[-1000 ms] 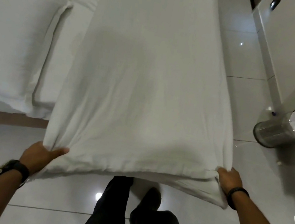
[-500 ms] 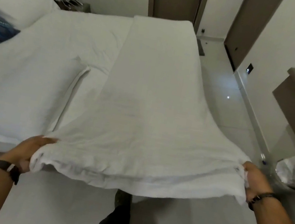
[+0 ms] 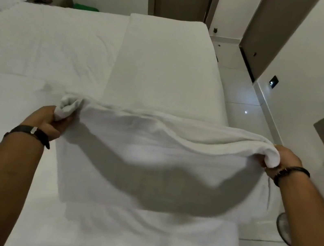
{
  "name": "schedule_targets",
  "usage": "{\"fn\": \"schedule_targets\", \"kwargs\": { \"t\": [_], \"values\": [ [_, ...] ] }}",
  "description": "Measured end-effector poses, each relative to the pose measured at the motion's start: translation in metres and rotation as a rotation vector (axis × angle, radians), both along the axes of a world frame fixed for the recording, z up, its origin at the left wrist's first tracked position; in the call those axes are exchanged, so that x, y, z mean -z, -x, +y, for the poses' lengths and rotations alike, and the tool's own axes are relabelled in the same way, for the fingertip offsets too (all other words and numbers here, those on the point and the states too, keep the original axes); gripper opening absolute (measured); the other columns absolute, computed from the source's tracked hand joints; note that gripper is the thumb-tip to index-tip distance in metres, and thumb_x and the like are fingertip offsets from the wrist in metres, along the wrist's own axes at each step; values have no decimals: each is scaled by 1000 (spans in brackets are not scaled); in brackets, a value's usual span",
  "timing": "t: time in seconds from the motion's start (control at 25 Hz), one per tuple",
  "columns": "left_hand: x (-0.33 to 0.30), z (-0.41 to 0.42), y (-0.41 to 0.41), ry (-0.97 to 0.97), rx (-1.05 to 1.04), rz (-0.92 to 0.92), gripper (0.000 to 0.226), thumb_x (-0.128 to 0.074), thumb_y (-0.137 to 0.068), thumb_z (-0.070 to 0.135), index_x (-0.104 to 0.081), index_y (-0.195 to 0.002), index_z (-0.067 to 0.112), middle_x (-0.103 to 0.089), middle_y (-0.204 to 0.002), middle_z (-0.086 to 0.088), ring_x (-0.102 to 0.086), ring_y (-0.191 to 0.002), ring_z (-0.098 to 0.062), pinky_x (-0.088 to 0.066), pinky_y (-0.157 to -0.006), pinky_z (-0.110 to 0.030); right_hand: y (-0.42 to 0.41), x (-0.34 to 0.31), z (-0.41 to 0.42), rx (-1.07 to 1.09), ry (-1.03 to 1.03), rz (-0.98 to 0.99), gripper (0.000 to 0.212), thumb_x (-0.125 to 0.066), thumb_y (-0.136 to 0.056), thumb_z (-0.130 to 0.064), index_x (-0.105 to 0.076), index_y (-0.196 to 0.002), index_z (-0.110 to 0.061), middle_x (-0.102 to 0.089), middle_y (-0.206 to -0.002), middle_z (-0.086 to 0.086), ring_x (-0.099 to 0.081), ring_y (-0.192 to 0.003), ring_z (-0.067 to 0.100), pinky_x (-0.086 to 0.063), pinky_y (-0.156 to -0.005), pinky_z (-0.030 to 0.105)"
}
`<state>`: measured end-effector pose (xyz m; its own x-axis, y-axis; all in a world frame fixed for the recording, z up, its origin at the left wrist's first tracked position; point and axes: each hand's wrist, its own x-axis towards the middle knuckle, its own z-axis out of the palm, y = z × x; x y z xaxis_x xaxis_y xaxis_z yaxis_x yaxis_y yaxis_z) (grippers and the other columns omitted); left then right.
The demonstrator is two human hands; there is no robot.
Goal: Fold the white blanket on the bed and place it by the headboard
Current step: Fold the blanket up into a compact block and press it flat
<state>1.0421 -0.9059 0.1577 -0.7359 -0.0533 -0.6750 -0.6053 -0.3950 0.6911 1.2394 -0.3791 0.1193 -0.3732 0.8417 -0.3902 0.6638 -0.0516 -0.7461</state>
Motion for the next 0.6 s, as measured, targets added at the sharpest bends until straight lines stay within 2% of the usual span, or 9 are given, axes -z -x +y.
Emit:
{"fn": "schedule_targets", "kwargs": {
  "t": [0.04,0.12,0.2,0.24,0.28,0.36,0.4,0.52,0.6],
  "values": [
    [17,7,33,-115,-32,-35,40,-51,-95,29,-53,-131,10,-64,-104,-11,-61,-96,-22,-57,-77,-27,23,3,-3,5,133,-14,19,-57,-86,-20,-68,-85,-5,-70,-88,21,-62,-86,41,-45,-66,32],
    [56,25,91,10,-21,-25,36,-46,-98,15,-50,-133,10,-62,-111,-9,-61,-96,-20,-58,-75,-23,68,19,-1,83,163,201,14,-53,-91,-15,-61,-79,-14,-67,-72,5,-64,-90,36,-50,-57,25],
    [95,32,121,336,181,-58,36,-53,-95,23,-49,-128,9,-60,-109,-19,-61,-93,-30,-60,-75,-33,97,47,-8,158,284,385,5,-55,-93,-14,-59,-95,-15,-60,-81,9,-64,-77,26,-52,-49,25],
    [119,37,131,607,336,-25,41,-60,-92,30,-51,-126,8,-60,-111,-24,-62,-94,-35,-57,-82,-40,110,62,-12,111,252,352,21,-59,-92,-17,-57,-112,-16,-59,-95,13,-63,-75,22,-53,-53,29],
    [146,40,140,903,502,55,48,-65,-88,36,-54,-123,6,-60,-119,-27,-60,-102,-38,-52,-91,-46,118,83,-15,-34,121,192,44,-64,-90,-21,-48,-130,-17,-56,-113,15,-64,-87,23,-55,-68,36],
    [185,48,155,1279,847,283,65,-67,-83,45,-50,-131,5,-52,-137,-24,-48,-124,-40,-39,-105,-49,129,123,-10,-347,-196,-191,79,-68,-86,-31,-22,-150,-22,-34,-149,13,-43,-130,29,-39,-104,43],
    [199,55,161,1386,961,403,74,-67,-81,51,-44,-138,9,-46,-143,-22,-41,-132,-39,-36,-108,-50,137,134,-6,-492,-340,-323,84,-67,-86,-33,-16,-151,-24,-23,-156,11,-30,-140,30,-31,-110,48],
    [227,87,188,1627,1176,714,89,-52,-74,75,-35,-145,24,-31,-155,-11,-24,-143,-33,-26,-112,-49,179,162,10,-863,-706,-549,88,-61,-86,-33,-2,-152,-30,-6,-161,6,-6,-148,29,-25,-110,58],
    [237,111,203,1732,1380,783,90,-31,-71,87,-44,-138,28,-43,-148,-5,-33,-139,-28,-21,-112,-48,214,177,17,-1055,-776,-663,90,-58,-83,-42,1,-151,-33,-6,-162,2,-3,-148,28,-16,-112,60]
  ]
}}
